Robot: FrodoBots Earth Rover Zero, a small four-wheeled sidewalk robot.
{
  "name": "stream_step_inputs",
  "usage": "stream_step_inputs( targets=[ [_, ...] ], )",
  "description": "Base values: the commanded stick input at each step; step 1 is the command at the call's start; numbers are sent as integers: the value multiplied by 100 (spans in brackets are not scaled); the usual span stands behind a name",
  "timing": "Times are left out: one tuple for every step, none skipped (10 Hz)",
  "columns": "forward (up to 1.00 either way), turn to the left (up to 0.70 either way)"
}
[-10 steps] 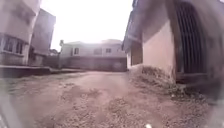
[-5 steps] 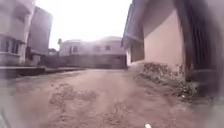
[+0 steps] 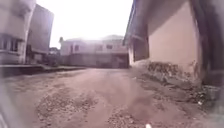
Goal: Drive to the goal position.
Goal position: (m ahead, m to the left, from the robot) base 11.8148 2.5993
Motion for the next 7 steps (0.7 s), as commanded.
stream_step_inputs(
  targets=[
    [70, 8],
    [70, 8],
    [70, 8],
    [70, 8],
    [70, 8],
    [70, 8],
    [70, 8]
  ],
)
